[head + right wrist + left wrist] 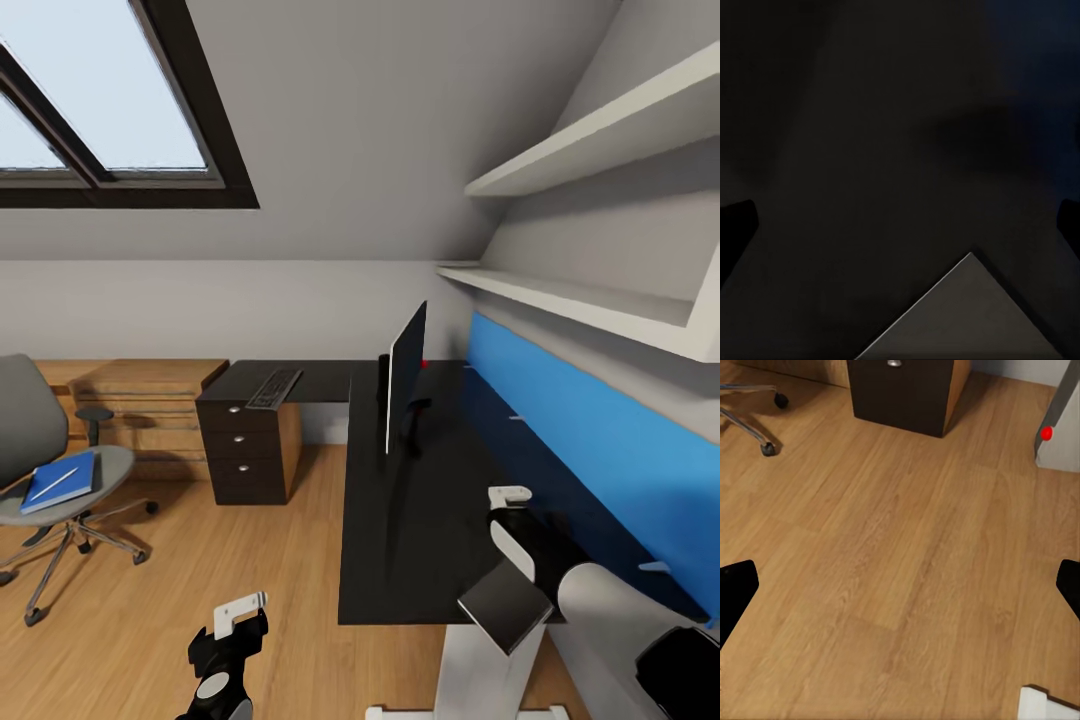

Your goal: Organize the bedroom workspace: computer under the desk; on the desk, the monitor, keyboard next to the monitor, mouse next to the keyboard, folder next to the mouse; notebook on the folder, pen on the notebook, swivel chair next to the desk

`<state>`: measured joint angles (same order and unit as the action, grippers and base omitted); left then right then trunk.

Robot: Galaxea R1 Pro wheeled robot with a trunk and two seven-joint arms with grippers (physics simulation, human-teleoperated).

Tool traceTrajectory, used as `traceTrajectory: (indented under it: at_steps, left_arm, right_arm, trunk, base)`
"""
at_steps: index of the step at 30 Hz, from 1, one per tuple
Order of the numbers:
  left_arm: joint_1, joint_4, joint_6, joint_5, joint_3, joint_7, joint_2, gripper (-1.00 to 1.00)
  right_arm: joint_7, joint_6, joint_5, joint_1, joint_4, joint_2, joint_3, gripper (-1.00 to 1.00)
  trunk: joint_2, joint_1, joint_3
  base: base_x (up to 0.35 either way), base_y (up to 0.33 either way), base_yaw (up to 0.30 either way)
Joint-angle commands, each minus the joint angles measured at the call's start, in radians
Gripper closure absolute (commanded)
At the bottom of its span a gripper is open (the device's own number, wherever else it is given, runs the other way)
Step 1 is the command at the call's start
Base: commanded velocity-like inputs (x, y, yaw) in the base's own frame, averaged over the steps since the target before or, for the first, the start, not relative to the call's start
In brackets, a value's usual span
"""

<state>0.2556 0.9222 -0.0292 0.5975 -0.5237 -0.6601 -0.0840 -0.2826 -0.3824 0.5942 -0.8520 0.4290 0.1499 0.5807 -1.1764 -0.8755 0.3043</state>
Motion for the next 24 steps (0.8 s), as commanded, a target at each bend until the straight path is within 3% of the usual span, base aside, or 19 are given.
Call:
traceTrajectory:
  at_steps: [1,3,4,6,9,14,15,18,20,24]
  left_arm:
    - [0.001,0.001,-0.003,0.008,-0.005,-0.007,-0.001,-1.00]
    - [0.001,0.001,-0.003,0.008,-0.005,-0.007,-0.001,-1.00]
    - [0.001,0.001,-0.003,0.008,-0.005,-0.007,-0.002,-1.00]
    - [0.001,0.001,-0.003,0.007,-0.005,-0.007,-0.002,-1.00]
    - [0.001,0.001,-0.003,0.007,-0.004,-0.007,-0.002,-1.00]
    - [0.001,0.001,-0.003,0.006,-0.004,-0.007,-0.002,-1.00]
    - [0.002,0.001,-0.003,0.006,-0.004,-0.007,-0.002,-1.00]
    - [0.002,0.001,-0.003,0.006,-0.004,-0.007,-0.002,-1.00]
    - [0.002,0.001,-0.003,0.005,-0.004,-0.007,-0.002,-1.00]
    - [0.002,0.001,-0.003,0.005,-0.004,-0.007,-0.002,-1.00]
  right_arm:
    - [-0.008,-0.013,0.015,0.000,0.018,0.002,0.008,-1.00]
    - [-0.009,-0.025,0.023,0.000,0.040,0.002,0.008,-1.00]
    - [-0.036,-0.077,0.041,0.005,0.139,0.024,0.006,-1.00]
    - [-0.065,-0.097,0.051,0.011,0.199,0.041,0.006,-1.00]
    - [-0.172,-0.129,0.117,0.065,0.378,0.082,0.005,-1.00]
    - [-0.305,-0.142,0.201,0.151,0.577,0.119,0.005,-1.00]
    - [-0.357,-0.144,0.224,0.180,0.655,0.129,0.005,-1.00]
    - [-0.424,-0.147,0.246,0.219,0.756,0.139,0.005,-1.00]
    - [-0.509,-0.148,0.269,0.274,0.889,0.154,0.006,-1.00]
    - [-0.523,-0.147,0.273,0.283,0.911,0.157,0.007,-1.00]
  trunk:
    - [0.006,0.004,-0.002]
    - [0.020,0.012,-0.008]
    - [0.020,0.012,-0.008]
    - [0.020,0.012,-0.008]
    - [0.020,0.012,-0.008]
    - [0.020,0.012,-0.008]
    - [0.020,0.012,-0.008]
    - [0.020,0.012,-0.008]
    - [0.020,0.012,-0.008]
    - [0.020,0.012,-0.008]
  base:
    - [0.000,0.000,0.000]
    - [0.000,0.000,0.000]
    - [0.000,0.000,0.000]
    - [0.000,0.000,0.000]
    - [0.000,0.000,0.000]
    - [0.000,0.000,0.000]
    - [0.000,0.000,0.000]
    - [0.000,0.000,0.000]
    - [0.000,0.000,0.000]
    - [-0.026,0.000,0.000]
